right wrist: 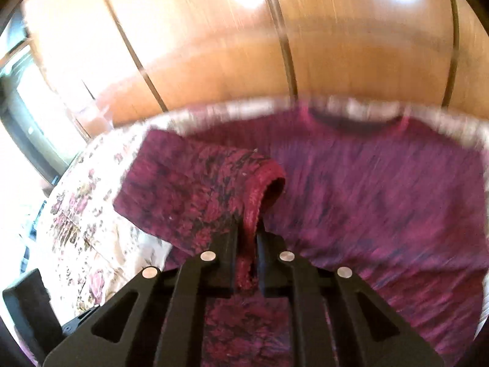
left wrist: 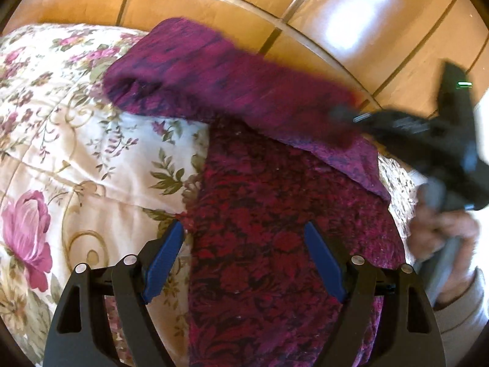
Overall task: Fold small clothes
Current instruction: 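Grasp the sleeve cuff with the right gripper and lay it over the body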
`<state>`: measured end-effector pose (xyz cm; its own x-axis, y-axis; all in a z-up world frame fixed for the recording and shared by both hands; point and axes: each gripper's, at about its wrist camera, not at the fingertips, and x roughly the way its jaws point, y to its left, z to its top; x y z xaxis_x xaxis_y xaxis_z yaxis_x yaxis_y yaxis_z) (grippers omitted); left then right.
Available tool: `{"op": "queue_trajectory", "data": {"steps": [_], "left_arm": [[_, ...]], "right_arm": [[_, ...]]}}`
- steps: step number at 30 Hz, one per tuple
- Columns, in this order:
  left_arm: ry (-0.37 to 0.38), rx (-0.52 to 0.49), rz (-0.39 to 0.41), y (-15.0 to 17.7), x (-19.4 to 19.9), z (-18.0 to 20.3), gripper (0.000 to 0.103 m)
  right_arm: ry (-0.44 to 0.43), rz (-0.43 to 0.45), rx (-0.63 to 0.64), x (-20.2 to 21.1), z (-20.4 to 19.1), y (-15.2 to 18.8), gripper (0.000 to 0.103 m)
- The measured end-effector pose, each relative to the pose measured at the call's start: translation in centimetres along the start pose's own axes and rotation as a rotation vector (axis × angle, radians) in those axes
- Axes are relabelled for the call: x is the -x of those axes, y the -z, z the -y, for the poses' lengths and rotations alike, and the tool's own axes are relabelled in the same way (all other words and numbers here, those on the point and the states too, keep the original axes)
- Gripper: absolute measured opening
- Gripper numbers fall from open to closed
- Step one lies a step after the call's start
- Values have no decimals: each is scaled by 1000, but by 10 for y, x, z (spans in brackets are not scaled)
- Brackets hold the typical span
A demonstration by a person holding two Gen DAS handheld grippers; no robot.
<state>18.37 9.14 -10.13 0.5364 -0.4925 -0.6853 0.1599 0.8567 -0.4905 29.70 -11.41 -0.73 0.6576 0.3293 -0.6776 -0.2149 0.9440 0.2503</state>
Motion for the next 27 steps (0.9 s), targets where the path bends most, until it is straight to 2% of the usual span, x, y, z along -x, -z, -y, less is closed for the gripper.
{"op": "queue_trajectory", "data": {"steps": [3, 7, 16, 23, 27], "left_arm": [[0, 8, 2, 0, 1, 0, 80], [4, 3, 6, -4, -2, 4, 80], [-22, -30, -4, -10, -8, 13, 80], [-35, -71, 17, -22, -6, 21, 80], [-48, -82, 55, -41, 0, 22, 80]], "right_arm": [[35, 76, 2, 28, 11, -15, 9], [141, 130, -31, 50, 49, -26, 9], [340, 64, -186, 39, 151, -2, 9], [376, -41, -315, 16, 210, 30, 9], [388, -41, -305, 16, 209, 34, 9]]}}
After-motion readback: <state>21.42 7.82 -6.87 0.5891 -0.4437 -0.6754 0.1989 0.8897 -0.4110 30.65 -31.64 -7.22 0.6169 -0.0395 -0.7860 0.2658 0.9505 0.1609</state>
